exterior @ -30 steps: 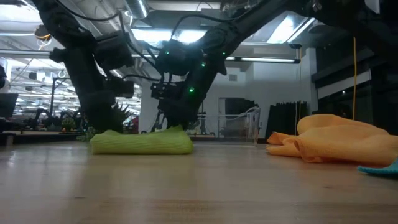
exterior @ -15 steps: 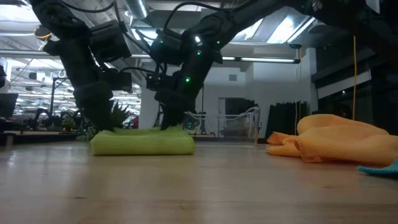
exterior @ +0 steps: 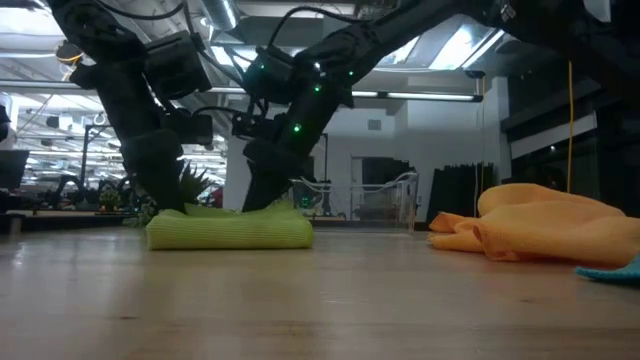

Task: Fold microfiber towels
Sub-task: Fold the green microfiber cloth

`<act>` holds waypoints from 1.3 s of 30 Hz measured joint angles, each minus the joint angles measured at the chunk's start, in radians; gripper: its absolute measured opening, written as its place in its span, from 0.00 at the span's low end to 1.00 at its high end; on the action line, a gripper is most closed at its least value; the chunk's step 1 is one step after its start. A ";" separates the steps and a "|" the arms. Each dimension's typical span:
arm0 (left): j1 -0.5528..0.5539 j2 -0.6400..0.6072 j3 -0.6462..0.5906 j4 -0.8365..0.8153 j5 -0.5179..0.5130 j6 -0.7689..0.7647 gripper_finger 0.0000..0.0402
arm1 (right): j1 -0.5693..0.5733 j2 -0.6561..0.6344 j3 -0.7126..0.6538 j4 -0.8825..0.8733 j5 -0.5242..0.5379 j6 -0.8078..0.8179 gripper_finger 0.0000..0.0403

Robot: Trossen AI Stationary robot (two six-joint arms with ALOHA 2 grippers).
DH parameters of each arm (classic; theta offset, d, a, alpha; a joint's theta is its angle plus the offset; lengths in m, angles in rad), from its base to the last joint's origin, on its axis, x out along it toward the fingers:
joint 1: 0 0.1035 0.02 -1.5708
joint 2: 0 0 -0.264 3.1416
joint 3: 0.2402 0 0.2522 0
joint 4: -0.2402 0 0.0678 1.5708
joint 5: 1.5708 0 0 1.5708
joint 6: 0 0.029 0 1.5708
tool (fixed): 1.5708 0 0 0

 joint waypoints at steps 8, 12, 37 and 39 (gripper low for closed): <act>0.000 -0.001 0.001 0.000 0.000 0.000 0.00 | -0.023 0.032 0.001 0.064 -0.092 -0.096 0.61; 0.000 -0.001 0.001 0.000 0.002 0.000 0.00 | -0.031 0.051 0.001 0.069 -0.098 -0.102 0.60; 0.001 -0.002 0.002 0.011 0.011 0.000 0.00 | -0.031 0.055 0.142 -0.157 -0.076 -0.069 0.13; 0.000 -0.002 0.002 0.011 0.011 -0.001 0.00 | -0.025 0.055 0.151 -0.183 -0.076 -0.069 0.05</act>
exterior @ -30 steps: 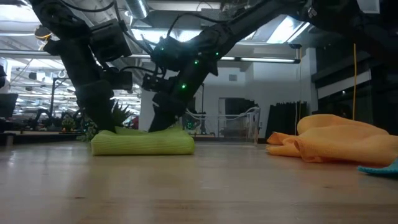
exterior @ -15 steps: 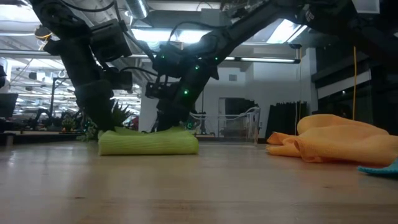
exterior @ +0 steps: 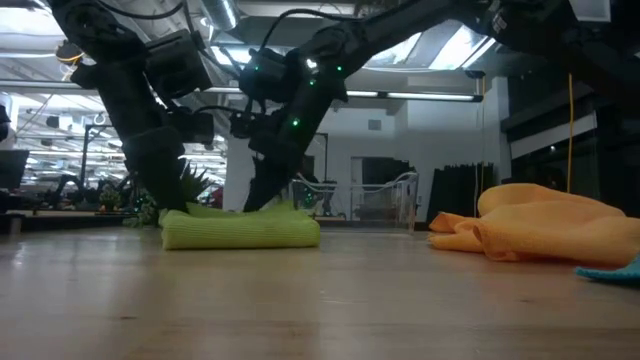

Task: Fold microfiber towels
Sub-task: Fold the green microfiber cloth

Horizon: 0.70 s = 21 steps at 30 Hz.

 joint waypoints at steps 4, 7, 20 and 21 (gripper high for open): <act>0.000 0.000 0.000 0.000 0.000 0.000 0.00 | 0.011 -0.001 0.000 -0.032 0.001 0.000 0.04; 0.000 0.000 0.000 0.000 0.000 0.000 0.00 | 0.015 -0.001 0.000 -0.023 0.000 0.000 0.10; 0.000 0.000 0.000 -0.005 0.000 0.000 0.00 | 0.006 0.011 -0.002 0.068 -0.001 -0.003 0.57; 0.000 0.000 0.000 -0.005 0.000 0.000 0.00 | 0.004 0.019 -0.002 0.081 -0.001 -0.001 0.60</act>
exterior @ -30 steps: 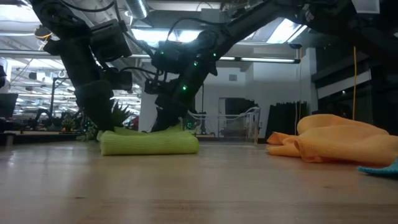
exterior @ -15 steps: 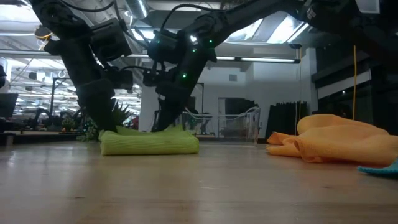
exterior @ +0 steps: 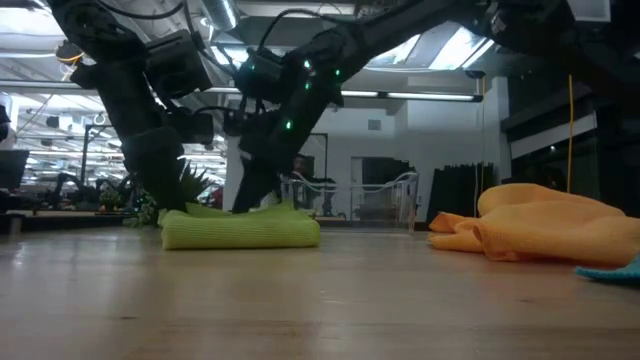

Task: Fold microfiber towels
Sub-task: Fold the green microfiber cloth

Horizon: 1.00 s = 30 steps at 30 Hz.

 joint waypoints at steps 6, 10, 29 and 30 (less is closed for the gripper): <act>0.000 0.000 0.000 -0.006 0.000 0.000 0.00 | -0.012 0.066 0.002 0.017 -0.009 -0.029 0.67; 0.000 0.000 0.000 -0.008 0.000 0.005 0.00 | -0.016 0.068 0.004 0.012 -0.012 -0.029 0.62; 0.000 0.000 0.000 0.008 0.000 0.008 0.00 | -0.008 0.066 0.101 -0.135 0.004 -0.003 0.04; 0.000 0.000 0.000 0.009 0.000 0.008 0.00 | -0.005 0.066 0.101 -0.139 0.003 -0.003 0.03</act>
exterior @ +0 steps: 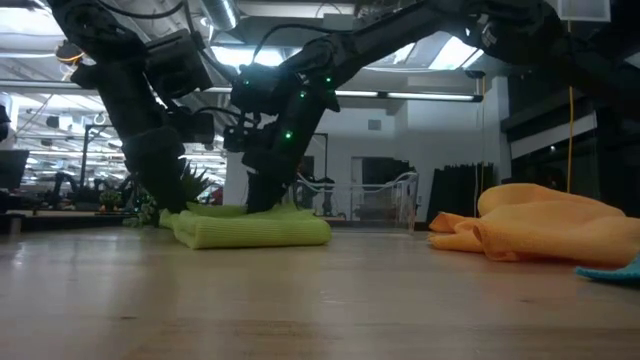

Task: Fold microfiber towels
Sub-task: Fold the green microfiber cloth

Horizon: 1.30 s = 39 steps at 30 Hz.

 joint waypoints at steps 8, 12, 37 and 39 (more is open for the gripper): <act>0.000 0.000 0.000 0.013 0.000 0.000 0.00 | 0.025 -0.007 0.000 -0.026 0.102 0.001 0.02; -0.009 0.000 0.000 0.019 0.000 0.000 0.00 | 0.032 -0.019 0.002 -0.038 0.112 0.000 0.01; -0.224 0.000 0.065 0.044 -0.064 -0.008 0.00 | 0.142 -0.057 0.037 -0.218 0.213 0.053 0.01; -0.241 0.000 0.065 0.056 -0.072 -0.007 0.00 | 0.155 -0.060 0.037 -0.230 0.246 0.056 0.01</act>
